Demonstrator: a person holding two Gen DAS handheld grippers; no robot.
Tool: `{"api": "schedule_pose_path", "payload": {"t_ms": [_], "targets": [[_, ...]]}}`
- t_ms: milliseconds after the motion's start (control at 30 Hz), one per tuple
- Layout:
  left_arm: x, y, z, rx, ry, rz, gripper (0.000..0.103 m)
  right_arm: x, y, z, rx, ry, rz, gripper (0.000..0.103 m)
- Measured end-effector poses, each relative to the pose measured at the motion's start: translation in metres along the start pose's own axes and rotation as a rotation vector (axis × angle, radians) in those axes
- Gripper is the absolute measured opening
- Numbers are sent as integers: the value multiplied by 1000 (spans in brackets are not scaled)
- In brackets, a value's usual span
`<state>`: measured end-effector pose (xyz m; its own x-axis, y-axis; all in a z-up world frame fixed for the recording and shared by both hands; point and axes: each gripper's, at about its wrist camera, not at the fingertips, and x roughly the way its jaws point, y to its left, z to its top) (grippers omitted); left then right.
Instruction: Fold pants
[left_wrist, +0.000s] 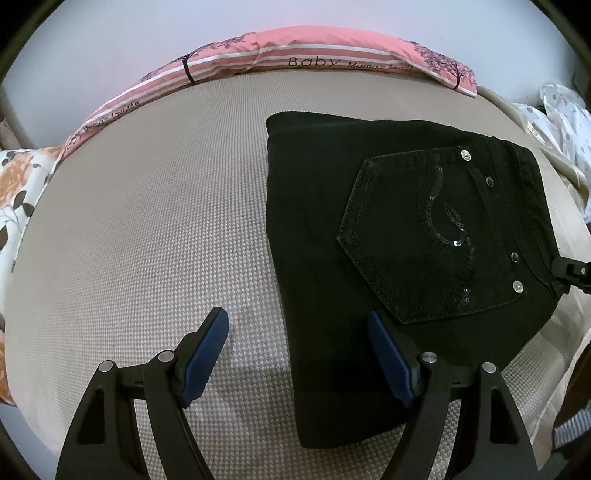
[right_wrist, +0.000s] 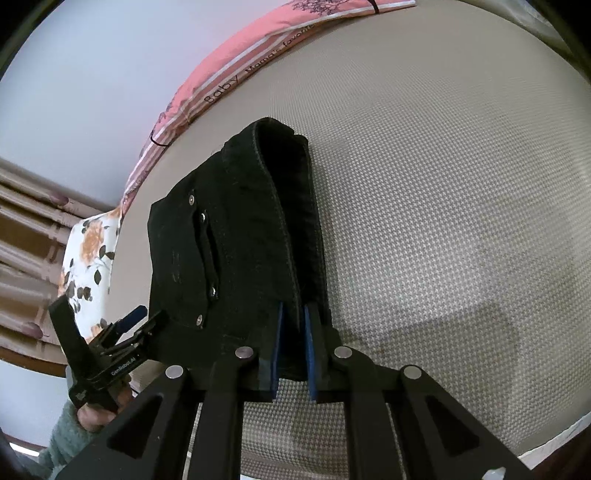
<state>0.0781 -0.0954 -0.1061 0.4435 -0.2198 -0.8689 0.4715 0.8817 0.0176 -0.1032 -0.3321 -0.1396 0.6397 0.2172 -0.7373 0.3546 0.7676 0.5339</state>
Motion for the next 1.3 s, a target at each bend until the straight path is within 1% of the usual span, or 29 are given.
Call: {"api": "schedule_pose_path", "payload": {"t_ms": [33, 133, 300, 533, 600, 633, 667, 767, 833, 900, 1000, 1167, 1267, 1300], "targets": [[0, 0, 0, 0, 0, 0, 78, 0, 0, 0, 6, -1, 0, 10], [0, 1, -2, -8, 0, -4, 78, 0, 2, 0, -1, 0, -11, 17], [2, 5, -2, -31, 7, -29, 78, 0, 3, 3, -12, 5, -24, 17], [-3, 22, 2, -92, 12, -84, 78, 0, 4, 11, -30, 25, -40, 20], [-5, 31, 3, -125, 7, -104, 78, 0, 4, 12, -34, 24, -60, 31], [-5, 37, 4, -154, 10, -119, 78, 0, 5, 13, -44, 24, -87, 40], [-3, 41, 4, -176, 17, -130, 78, 0, 4, 13, -46, 24, -98, 41], [3, 53, 6, -234, 54, -194, 78, -1, -1, 15, -40, 31, -73, 41], [6, 57, 7, -253, 75, -236, 78, -1, -4, 18, -37, 34, -51, 41], [11, 59, 9, -276, 105, -303, 78, 0, -6, 22, -37, 47, -34, 41], [20, 60, 12, -311, 151, -403, 78, 5, -12, 34, -32, 81, 28, 41], [28, 64, 20, -349, 178, -489, 77, 17, -26, 50, 18, 122, 146, 41], [35, 68, 24, -379, 207, -545, 76, 26, -32, 56, 29, 153, 198, 41], [35, 71, 23, -384, 211, -557, 76, 30, -33, 57, 31, 163, 200, 40]]}}
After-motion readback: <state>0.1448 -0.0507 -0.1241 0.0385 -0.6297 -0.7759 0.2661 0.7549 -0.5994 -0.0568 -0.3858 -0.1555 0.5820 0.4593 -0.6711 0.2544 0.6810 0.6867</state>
